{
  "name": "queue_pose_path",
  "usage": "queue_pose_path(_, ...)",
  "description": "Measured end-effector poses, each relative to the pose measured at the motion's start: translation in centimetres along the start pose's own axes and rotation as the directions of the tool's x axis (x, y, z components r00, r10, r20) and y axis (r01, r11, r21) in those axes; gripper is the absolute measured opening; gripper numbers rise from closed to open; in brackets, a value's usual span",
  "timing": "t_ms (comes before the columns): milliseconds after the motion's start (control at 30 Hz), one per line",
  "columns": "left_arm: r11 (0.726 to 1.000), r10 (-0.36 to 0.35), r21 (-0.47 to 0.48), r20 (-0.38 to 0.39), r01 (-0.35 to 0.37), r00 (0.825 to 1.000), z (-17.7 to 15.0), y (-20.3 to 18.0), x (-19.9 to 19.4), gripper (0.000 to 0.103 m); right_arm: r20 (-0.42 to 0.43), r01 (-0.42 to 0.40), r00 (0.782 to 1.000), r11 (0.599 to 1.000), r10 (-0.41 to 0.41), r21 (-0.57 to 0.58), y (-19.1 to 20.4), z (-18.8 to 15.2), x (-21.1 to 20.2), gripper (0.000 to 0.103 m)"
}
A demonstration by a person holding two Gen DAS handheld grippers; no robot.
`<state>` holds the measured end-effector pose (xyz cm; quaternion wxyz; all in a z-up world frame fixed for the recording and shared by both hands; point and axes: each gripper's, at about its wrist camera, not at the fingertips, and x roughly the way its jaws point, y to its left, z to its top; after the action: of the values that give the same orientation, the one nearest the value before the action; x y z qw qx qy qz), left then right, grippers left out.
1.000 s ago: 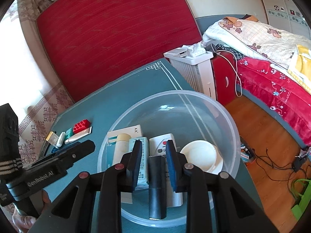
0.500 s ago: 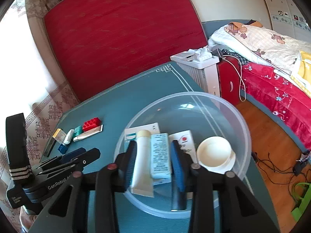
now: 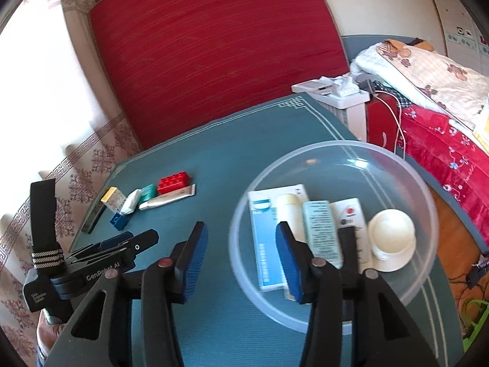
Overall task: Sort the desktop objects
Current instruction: 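Withdraw both open grippers from the bowl over the table, then grasp the blue Lego block with the left gripper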
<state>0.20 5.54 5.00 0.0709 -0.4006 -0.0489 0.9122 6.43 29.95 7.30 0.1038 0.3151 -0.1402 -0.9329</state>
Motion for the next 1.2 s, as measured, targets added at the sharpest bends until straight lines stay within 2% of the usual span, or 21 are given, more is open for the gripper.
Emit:
queue_pose_path(267,0.996,0.068,-0.057,0.008,-0.068,0.998,0.0,4.7,-0.2,0.063,-0.034,-0.037,0.999,0.998,0.035,-0.060,3.5,-0.4,1.4,0.057)
queue_pose_path(500,0.981,0.149,-0.129,0.034,-0.143,0.988,0.9,9.9,-0.5,0.063,-0.082,-0.077,0.994,0.990,0.068,-0.115,6.6,-1.2,3.2,0.057)
queue_pose_path(667,0.971,0.177,-0.166,0.028,-0.170,0.984,1.7,13.0,0.2,0.063,-0.129,-0.108,0.988,0.984,0.090,-0.143,8.4,-2.2,4.7,0.058)
queue_pose_path(933,0.971,0.206,-0.120,-0.007,-0.205,0.979,2.9,14.4,2.7,0.063,-0.176,-0.133,0.979,0.976,0.102,-0.170,10.1,-3.2,6.1,0.058)
queue_pose_path(1200,0.973,0.222,-0.054,-0.026,-0.223,0.975,3.6,13.9,4.9,0.063,-0.200,-0.133,0.975,0.975,0.096,-0.181,10.7,-3.5,7.3,0.058)
